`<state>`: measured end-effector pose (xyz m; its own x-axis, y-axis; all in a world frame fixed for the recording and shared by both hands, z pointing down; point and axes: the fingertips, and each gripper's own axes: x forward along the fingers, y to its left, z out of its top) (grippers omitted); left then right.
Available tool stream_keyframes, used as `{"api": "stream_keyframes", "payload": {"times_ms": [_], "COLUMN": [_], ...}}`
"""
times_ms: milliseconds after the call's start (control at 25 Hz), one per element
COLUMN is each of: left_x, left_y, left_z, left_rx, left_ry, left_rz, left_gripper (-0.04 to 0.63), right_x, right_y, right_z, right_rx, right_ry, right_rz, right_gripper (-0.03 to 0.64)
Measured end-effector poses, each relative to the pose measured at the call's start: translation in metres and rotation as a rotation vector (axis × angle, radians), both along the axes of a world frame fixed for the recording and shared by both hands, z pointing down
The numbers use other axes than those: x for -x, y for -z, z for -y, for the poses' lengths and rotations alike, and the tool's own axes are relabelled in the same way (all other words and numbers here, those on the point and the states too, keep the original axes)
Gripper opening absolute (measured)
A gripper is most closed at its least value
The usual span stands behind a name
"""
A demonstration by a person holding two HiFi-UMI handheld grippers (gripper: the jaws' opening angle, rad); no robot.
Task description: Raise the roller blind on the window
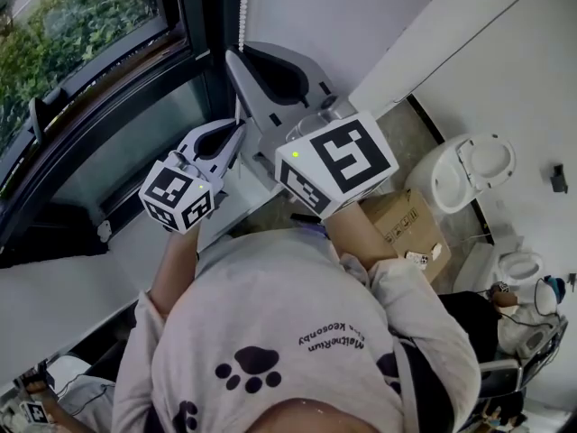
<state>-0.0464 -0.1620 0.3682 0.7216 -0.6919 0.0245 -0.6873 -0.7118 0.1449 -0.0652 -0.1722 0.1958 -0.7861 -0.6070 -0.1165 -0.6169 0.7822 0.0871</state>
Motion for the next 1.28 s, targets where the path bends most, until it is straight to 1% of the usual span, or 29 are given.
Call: {"api": "stream_keyframes", "payload": {"times_ms": [80,200,480,720,1000,1160,1280], "left_x": [0.000,-0.002,-0.001,0.000,0.000,0.001,0.003], "left_y": [-0.001,-0.010,-0.050,-0.092,-0.133,-0.147,-0.150], "left_z": [0.000,0.000,-0.001,-0.004,-0.013,-0.015,-0.014], "left_rx": [-0.003,0.009,0.073,0.151,0.232,0.257,0.257], "left_ry": [0.003,0.007,0.028,0.037,0.042,0.046,0.053], "left_rz": [0.004,0.023,0.044,0.070,0.093,0.104,0.104], "left_gripper": [0.011,0.011,0.011,0.011,0.011,0.011,0.012], "right_x": [-0.002,-0.002,-0.002,0.000,0.000,0.000,0.001], "right_y": [-0.001,-0.010,-0.051,-0.093,-0.136,-0.151,-0.154], "right_z": [0.000,0.001,0.002,0.001,0.000,0.000,0.000], "right_rx": [-0.008,-0.018,0.041,0.101,0.164,0.179,0.182], "right_ry": [-0.009,-0.027,-0.040,-0.042,-0.046,-0.051,-0.053], "right_rz": [0.006,-0.023,-0.056,-0.110,-0.150,-0.161,-0.157], "right_gripper": [0.017,0.017,0.017,0.017,0.017,0.015,0.015]}}
